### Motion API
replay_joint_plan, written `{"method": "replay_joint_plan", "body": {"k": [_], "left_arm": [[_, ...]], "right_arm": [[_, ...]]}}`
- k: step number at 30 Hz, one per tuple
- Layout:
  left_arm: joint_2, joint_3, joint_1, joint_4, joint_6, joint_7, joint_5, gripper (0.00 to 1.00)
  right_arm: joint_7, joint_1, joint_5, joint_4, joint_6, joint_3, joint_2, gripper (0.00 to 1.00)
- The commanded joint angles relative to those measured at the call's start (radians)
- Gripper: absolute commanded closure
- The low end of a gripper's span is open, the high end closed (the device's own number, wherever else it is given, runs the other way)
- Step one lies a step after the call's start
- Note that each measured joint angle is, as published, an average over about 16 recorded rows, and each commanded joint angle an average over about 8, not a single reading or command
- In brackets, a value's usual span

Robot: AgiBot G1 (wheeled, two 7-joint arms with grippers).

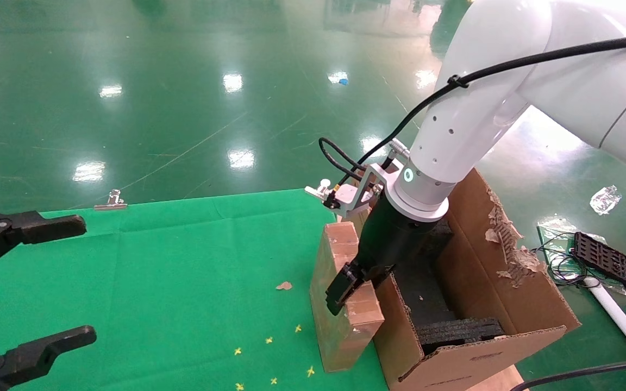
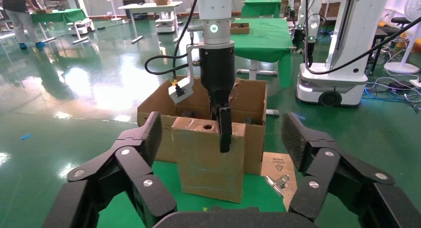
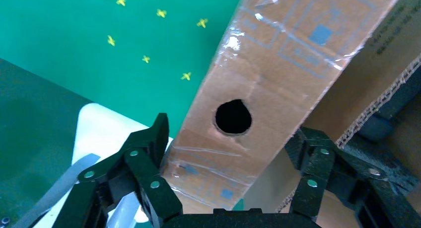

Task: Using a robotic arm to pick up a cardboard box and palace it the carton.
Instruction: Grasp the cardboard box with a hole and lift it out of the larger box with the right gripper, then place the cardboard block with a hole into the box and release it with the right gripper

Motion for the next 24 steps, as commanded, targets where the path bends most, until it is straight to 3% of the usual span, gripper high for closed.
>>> {"method": "replay_joint_plan", "body": {"k": [1, 16, 24], "left_arm": [[0.000, 0.000, 0.000, 0.000, 0.000, 0.000, 0.000, 1.00], [0.000, 0.001, 0.000, 0.000, 0.000, 0.001, -0.001, 1.00], [-0.001, 0.002, 0.000, 0.000, -0.001, 0.001, -0.001, 1.00]], "right_arm": [[0.004, -0.002, -0.004, 0.002, -0.003, -0.004, -0.002, 1.00], [-0.027, -0.011, -0.012, -0.005, 0.008, -0.007, 0.012, 1.00], [-0.150, 0.059, 0.022, 0.041, 0.103, 0.072, 0.128, 1.00]]}}
